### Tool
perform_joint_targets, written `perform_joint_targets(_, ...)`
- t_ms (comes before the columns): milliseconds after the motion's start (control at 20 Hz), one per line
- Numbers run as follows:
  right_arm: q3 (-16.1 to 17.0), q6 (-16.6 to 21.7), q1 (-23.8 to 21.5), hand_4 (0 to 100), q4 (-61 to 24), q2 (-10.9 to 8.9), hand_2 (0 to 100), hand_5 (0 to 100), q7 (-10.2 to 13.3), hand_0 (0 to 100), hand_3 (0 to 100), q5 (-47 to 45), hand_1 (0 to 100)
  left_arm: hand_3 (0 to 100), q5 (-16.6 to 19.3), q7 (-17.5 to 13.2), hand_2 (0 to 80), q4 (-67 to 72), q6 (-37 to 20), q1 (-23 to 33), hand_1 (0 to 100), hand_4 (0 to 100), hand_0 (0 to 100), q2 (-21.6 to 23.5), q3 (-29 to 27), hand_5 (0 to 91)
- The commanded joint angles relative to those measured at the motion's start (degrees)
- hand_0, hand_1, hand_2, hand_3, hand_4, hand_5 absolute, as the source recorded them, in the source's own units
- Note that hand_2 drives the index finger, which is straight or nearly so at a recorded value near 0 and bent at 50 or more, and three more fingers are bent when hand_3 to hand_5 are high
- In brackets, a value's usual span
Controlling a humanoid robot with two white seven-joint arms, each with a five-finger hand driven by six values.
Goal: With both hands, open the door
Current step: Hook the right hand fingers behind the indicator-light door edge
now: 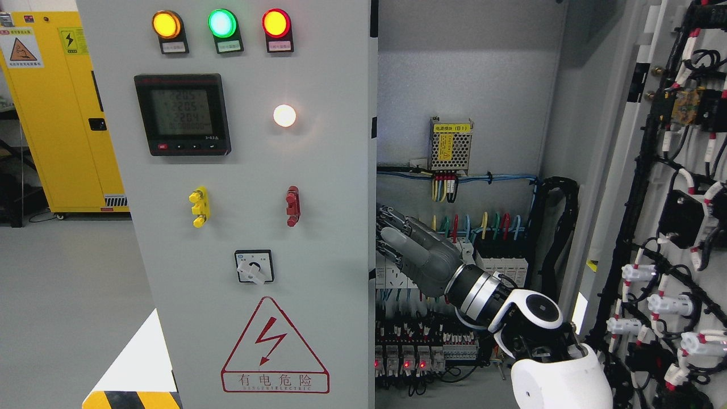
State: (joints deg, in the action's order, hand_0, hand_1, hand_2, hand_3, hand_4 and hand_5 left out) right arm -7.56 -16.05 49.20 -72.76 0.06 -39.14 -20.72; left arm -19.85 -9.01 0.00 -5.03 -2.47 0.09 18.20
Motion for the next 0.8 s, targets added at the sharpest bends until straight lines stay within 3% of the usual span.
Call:
perform_joint_targets(0,0.8,-0.1,0.1,0,0.4,-1.03,4,0,-0.8,0,0,-0.1,50,0,0.0,0.0,0.0,1.9,0.0,0.0,56,0,12,0.8,0.0,0.0)
perform_joint_targets(250,0.8,-2.0,0.5,0,0.5,-1.03,4,0,-1.2,0,0,-4.4,50,0,0.0,0.0,0.0,1.9,0.0,0.0,56,0,12,0.8,-0.1,0.0)
perform_joint_targets(751,0.5,-3.5,0.5,0,0.2,-1.03,4,0,-2.8,0,0,-4.4,50,0,-0.1,0.0,0.0,1.9,0.0,0.1,56,0,12,0.5,0.0,0.0)
